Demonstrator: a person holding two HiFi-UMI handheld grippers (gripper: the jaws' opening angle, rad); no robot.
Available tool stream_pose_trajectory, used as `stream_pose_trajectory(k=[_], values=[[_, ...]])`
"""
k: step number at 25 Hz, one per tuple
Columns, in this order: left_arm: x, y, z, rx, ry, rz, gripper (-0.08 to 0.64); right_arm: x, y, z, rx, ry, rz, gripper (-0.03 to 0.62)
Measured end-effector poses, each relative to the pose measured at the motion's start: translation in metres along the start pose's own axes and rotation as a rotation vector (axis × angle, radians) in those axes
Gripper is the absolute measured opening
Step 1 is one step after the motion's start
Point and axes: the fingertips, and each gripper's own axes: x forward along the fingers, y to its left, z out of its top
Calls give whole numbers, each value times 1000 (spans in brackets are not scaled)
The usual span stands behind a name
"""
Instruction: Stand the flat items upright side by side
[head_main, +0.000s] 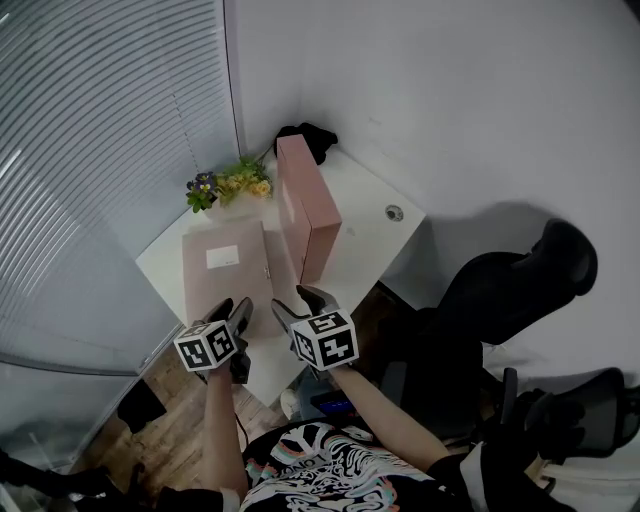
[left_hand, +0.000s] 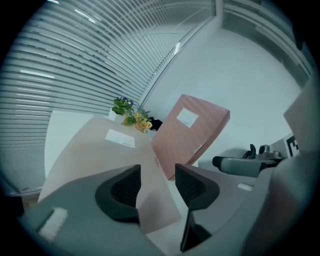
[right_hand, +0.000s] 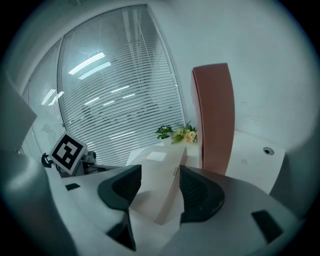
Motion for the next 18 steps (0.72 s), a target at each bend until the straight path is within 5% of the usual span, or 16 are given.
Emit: stream_pose_trajectory(k=[18], values=[[-41,92,-16,11,22,250,204,83,5,-51,117,217,132,299]])
